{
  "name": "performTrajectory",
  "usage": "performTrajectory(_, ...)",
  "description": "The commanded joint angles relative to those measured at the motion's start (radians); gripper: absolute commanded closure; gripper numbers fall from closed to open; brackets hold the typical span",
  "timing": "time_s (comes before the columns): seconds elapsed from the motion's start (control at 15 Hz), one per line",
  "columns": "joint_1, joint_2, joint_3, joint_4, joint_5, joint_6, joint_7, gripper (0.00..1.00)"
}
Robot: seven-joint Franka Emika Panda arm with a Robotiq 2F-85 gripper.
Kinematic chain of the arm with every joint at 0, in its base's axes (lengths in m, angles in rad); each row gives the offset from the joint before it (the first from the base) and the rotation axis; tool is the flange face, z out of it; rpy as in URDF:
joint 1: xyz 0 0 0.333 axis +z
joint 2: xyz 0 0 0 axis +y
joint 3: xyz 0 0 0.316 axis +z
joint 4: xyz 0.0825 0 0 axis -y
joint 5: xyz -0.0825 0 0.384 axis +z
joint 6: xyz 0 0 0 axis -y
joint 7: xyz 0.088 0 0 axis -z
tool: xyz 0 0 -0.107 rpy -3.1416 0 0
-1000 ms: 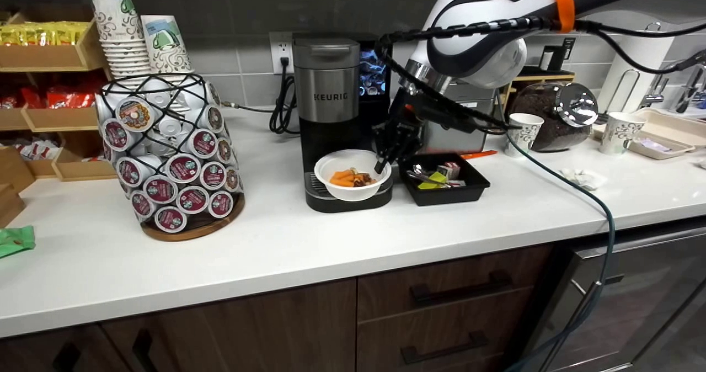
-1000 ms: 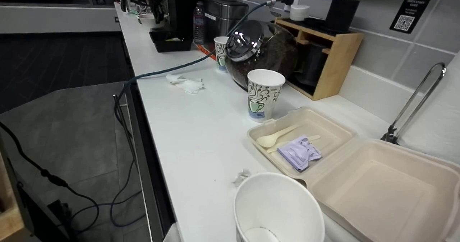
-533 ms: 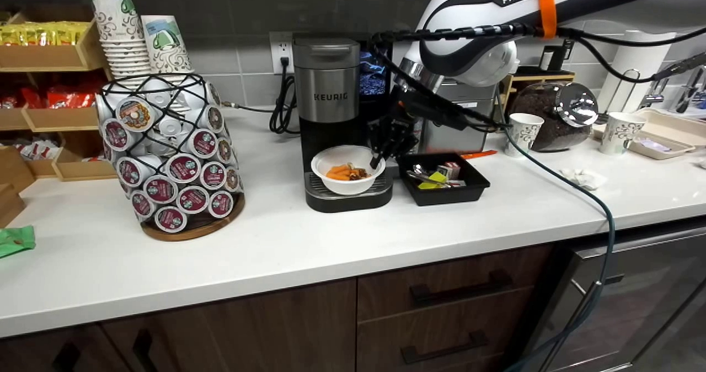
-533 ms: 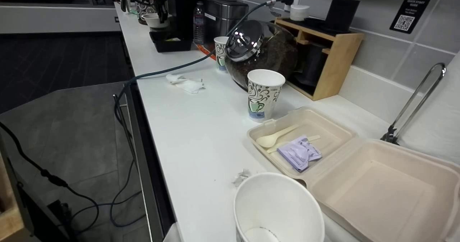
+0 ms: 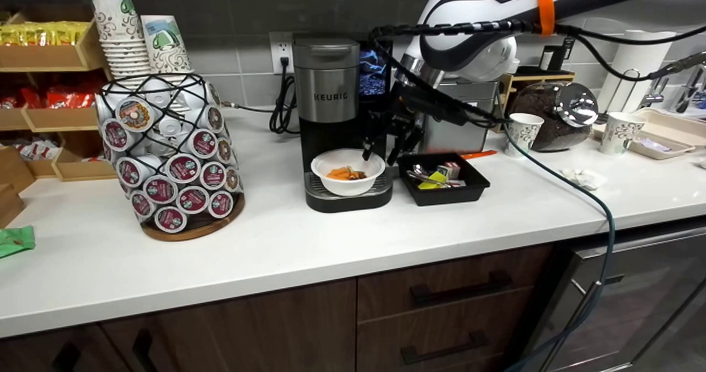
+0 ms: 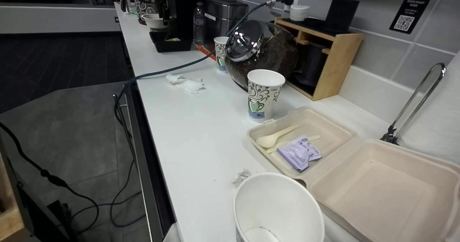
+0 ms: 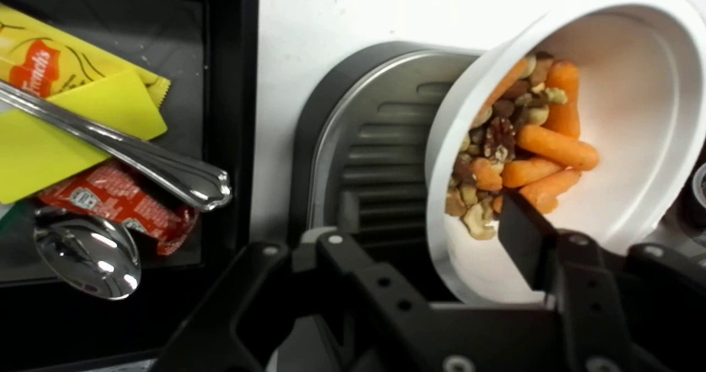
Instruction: Move the black box backwards then put the white bowl on the coffeemaker.
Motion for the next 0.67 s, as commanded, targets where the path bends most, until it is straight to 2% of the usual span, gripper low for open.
performTrajectory(0.0, -0.007, -0.167, -0.009, -0.21, -0.011, 0.042, -0.012, 0.02)
performTrajectory(0.13, -0.012, -0.236, -0.005, -0.278, -0.01, 0.034, -0.029, 0.0)
performTrajectory(0.33, 0.007, -0.358, -0.044, -0.406, -0.077, 0.031, -0.006, 0.0)
performTrajectory(0.47, -0.004, -0.439, -0.037, -0.496, -0.112, 0.041, -0.066, 0.0)
performTrajectory(0.53, -0.011, -0.326, -0.026, -0.341, -0.084, 0.006, -0.03, 0.01)
performTrajectory(0.6, -0.013, -0.353, -0.025, -0.365, -0.087, 0.006, -0.034, 0.01)
